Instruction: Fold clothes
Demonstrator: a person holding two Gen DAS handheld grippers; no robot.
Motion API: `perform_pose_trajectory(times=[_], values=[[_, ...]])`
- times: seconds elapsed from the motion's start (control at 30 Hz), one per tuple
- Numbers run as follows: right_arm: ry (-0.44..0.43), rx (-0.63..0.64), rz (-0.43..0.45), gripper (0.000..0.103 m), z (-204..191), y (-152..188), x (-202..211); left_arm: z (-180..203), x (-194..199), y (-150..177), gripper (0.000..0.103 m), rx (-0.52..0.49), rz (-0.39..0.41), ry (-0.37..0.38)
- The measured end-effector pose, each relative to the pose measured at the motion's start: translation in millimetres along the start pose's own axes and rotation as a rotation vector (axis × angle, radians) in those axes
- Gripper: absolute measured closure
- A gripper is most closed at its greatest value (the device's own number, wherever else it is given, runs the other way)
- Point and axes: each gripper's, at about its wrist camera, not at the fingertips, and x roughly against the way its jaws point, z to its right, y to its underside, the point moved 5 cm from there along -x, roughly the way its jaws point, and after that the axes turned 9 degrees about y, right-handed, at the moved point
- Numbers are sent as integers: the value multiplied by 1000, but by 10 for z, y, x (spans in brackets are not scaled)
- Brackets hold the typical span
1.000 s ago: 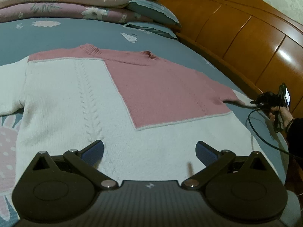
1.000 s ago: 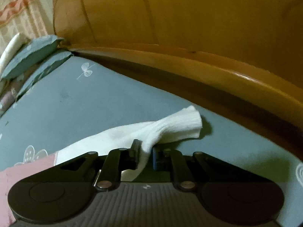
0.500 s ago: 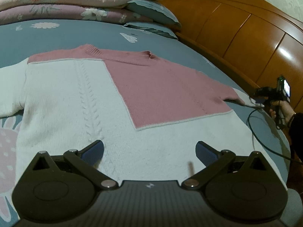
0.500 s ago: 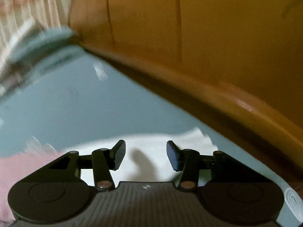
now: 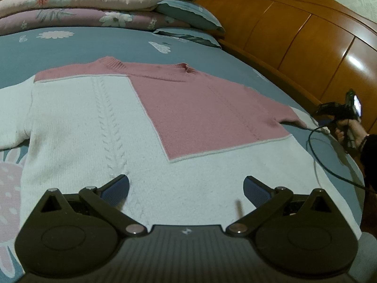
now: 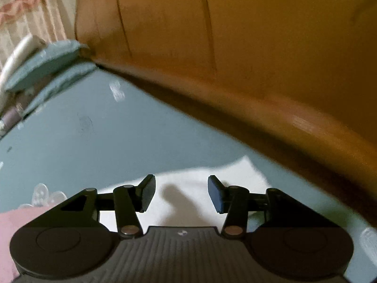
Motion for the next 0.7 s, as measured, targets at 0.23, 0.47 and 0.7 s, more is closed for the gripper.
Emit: perform_pose_trajectory(times=[0.23,0.47,0.7], values=[[45,-39,29,44,69,-117,90,5,-1,-13,1,7,0,-4],[-187,180,0,39,-902,99,674,111,108,-91,1,-10,26,20],[-316,475,-38,35,-2238,539,930,91,227,-144,1,-58,54,-24]])
